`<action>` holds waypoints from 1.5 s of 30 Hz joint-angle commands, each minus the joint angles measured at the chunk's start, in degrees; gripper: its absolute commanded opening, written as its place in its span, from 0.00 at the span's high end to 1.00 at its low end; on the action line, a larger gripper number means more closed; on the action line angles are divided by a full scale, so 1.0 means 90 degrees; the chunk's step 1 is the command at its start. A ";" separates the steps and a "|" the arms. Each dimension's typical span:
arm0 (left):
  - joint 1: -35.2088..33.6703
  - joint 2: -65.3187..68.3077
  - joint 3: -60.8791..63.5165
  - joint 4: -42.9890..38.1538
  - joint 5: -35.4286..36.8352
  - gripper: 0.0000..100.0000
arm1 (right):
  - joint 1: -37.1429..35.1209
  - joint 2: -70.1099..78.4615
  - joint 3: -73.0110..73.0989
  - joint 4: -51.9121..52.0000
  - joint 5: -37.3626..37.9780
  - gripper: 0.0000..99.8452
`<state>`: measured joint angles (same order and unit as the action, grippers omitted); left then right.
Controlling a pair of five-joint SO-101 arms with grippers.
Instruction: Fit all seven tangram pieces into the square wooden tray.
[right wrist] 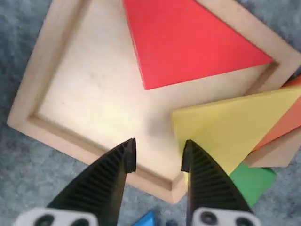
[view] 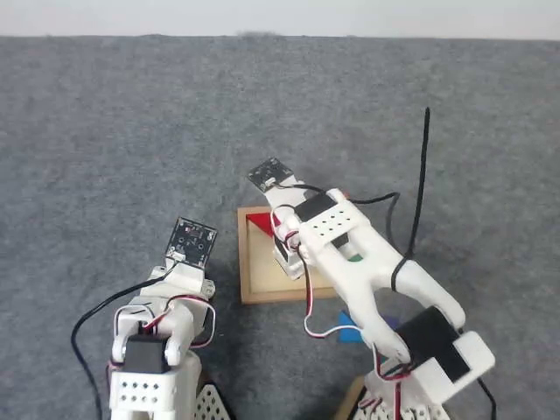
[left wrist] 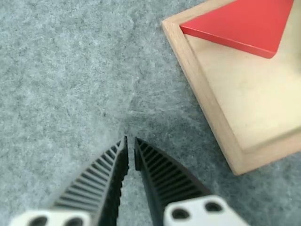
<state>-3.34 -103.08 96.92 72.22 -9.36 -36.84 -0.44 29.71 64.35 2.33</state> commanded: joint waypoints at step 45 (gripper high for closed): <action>-0.0039 -0.0107 -0.0063 0.0020 -0.0049 0.98 | 0.0689 -0.0845 0.0899 -0.1538 0.0293 0.86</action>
<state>-3.34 -103.08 96.92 72.22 -9.36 -30.42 -7.38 40.88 51.52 3.82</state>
